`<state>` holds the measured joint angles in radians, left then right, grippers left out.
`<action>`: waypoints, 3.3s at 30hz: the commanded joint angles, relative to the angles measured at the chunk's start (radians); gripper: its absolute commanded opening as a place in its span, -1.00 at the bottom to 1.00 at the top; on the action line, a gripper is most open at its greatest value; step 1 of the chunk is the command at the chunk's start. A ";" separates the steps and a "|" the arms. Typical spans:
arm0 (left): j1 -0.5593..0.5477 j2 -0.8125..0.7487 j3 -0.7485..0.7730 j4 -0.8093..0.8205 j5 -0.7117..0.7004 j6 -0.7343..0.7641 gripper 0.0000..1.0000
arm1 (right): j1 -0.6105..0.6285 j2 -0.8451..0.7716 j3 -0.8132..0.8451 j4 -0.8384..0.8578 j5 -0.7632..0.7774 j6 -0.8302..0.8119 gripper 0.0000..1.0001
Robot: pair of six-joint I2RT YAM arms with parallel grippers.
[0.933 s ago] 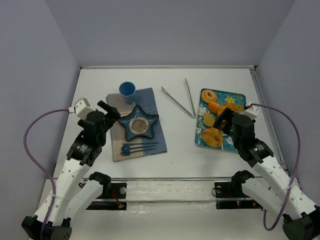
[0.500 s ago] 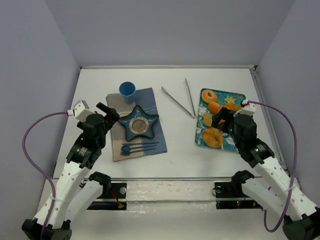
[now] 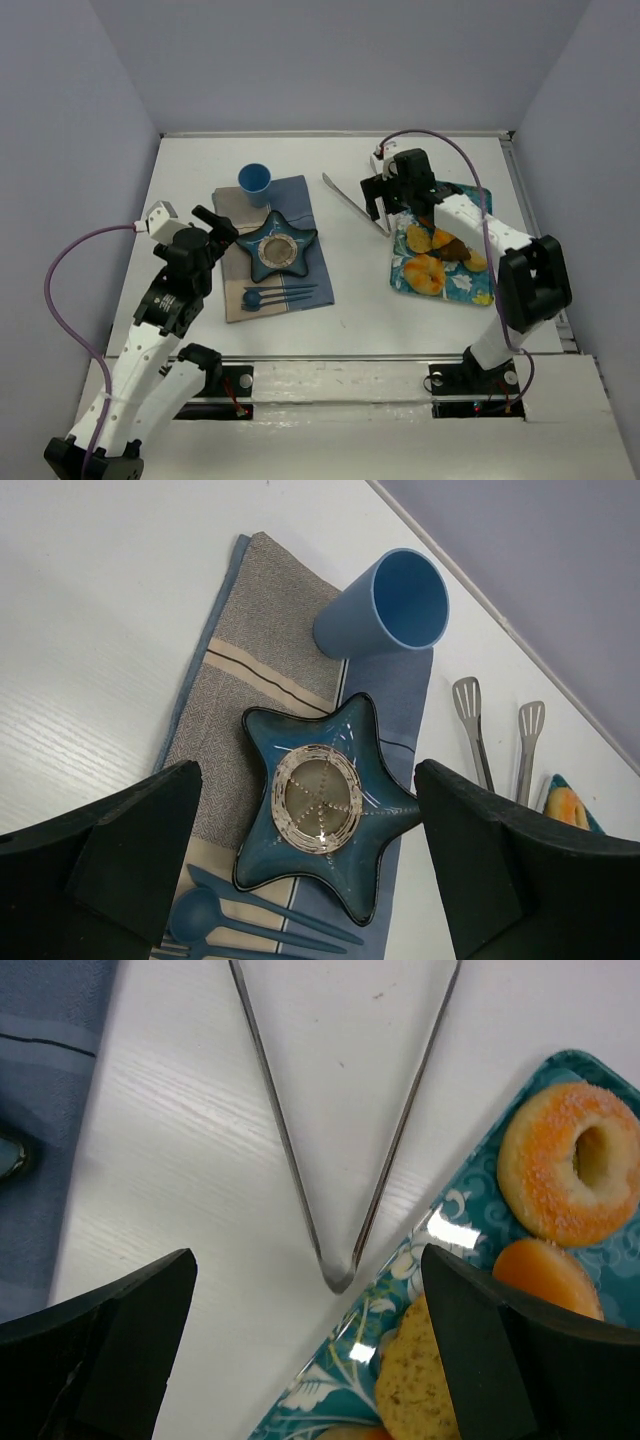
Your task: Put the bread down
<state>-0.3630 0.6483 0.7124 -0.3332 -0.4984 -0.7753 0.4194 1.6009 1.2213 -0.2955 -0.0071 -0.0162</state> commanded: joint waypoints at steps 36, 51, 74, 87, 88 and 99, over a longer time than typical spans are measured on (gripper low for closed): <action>0.006 0.060 0.018 0.028 -0.097 -0.002 0.98 | -0.007 0.764 0.704 -0.223 0.068 -0.110 1.00; 0.006 0.047 0.024 0.017 -0.101 -0.007 0.98 | -0.007 0.774 0.681 -0.229 0.116 -0.016 -0.11; 0.004 -0.038 -0.008 0.040 -0.037 -0.012 0.98 | -0.007 -0.340 0.014 -0.261 0.268 0.439 -0.25; 0.004 -0.073 -0.034 0.065 0.017 -0.005 0.98 | -0.016 -0.610 -0.045 -0.671 0.509 0.640 -0.14; 0.004 -0.073 -0.036 0.063 0.020 -0.007 0.98 | -0.016 -0.610 -0.048 -0.689 0.521 0.653 -0.13; 0.004 -0.085 -0.045 0.068 0.021 -0.009 0.98 | -0.036 -0.553 -0.077 -0.697 0.524 0.673 0.00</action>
<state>-0.3622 0.5774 0.6800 -0.3099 -0.4709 -0.7765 0.3904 1.0359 1.1622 -0.9981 0.4942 0.6331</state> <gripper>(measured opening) 0.990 0.496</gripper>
